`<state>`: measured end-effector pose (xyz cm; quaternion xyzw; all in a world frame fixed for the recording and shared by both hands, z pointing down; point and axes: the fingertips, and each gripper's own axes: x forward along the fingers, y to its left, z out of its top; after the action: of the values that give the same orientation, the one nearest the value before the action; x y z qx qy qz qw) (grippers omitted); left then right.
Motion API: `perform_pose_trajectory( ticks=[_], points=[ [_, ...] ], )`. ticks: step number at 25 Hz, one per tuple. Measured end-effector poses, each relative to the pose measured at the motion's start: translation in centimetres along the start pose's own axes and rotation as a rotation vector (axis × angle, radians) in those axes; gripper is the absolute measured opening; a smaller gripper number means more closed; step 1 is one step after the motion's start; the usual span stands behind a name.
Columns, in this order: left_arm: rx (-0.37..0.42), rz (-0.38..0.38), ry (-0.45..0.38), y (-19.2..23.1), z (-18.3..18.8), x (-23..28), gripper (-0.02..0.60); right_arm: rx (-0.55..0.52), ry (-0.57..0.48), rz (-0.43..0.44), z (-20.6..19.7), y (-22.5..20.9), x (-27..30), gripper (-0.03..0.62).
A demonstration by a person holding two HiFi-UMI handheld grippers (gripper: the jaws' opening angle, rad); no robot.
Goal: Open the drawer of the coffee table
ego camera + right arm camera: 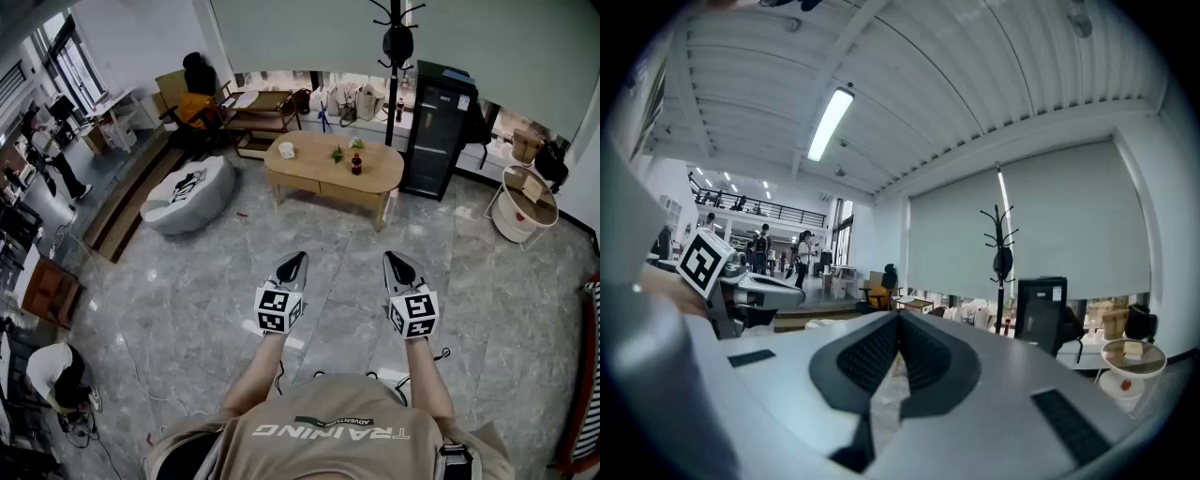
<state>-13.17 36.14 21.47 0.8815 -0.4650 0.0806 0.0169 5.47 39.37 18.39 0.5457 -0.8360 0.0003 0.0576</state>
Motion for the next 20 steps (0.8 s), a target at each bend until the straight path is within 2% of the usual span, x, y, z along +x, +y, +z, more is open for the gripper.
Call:
perform_pose_trajectory(
  ticks=[13, 17, 20],
  points=[
    [-0.005, 0.007, 0.01, 1.6, -1.2, -1.2, 0.006, -0.033, -0.013, 0.004, 0.2, 1.9, 0.9, 0.005],
    [0.002, -0.008, 0.008, 1.8, -1.2, -1.7, 0.006, -0.042, 0.009, 0.017, -0.2, 3.0, 0.9, 0.005],
    [-0.004, -0.026, 0.023, 2.0, -2.6, -2.3, 0.006, -0.036, 0.024, -0.001, -1.3, 3.8, 0.5, 0.005]
  ],
)
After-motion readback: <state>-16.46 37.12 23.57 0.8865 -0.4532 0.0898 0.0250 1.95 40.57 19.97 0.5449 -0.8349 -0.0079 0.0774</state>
